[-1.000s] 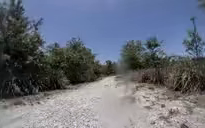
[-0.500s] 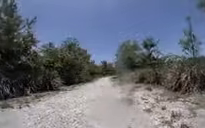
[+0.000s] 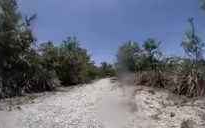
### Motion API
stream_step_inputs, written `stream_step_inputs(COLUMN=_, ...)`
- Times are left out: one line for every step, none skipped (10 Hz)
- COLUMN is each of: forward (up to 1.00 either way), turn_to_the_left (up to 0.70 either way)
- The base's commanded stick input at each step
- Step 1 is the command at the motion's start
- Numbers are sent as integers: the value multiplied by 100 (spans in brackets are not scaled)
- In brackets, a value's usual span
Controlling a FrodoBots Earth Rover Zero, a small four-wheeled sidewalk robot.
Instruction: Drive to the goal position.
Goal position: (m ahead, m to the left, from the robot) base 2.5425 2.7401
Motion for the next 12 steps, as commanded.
stream_step_inputs(forward=30, turn_to_the_left=0)
stream_step_inputs(forward=30, turn_to_the_left=0)
stream_step_inputs(forward=30, turn_to_the_left=0)
stream_step_inputs(forward=30, turn_to_the_left=0)
stream_step_inputs(forward=30, turn_to_the_left=0)
stream_step_inputs(forward=30, turn_to_the_left=0)
stream_step_inputs(forward=30, turn_to_the_left=0)
stream_step_inputs(forward=30, turn_to_the_left=0)
stream_step_inputs(forward=30, turn_to_the_left=0)
stream_step_inputs(forward=30, turn_to_the_left=0)
stream_step_inputs(forward=30, turn_to_the_left=0)
stream_step_inputs(forward=30, turn_to_the_left=0)
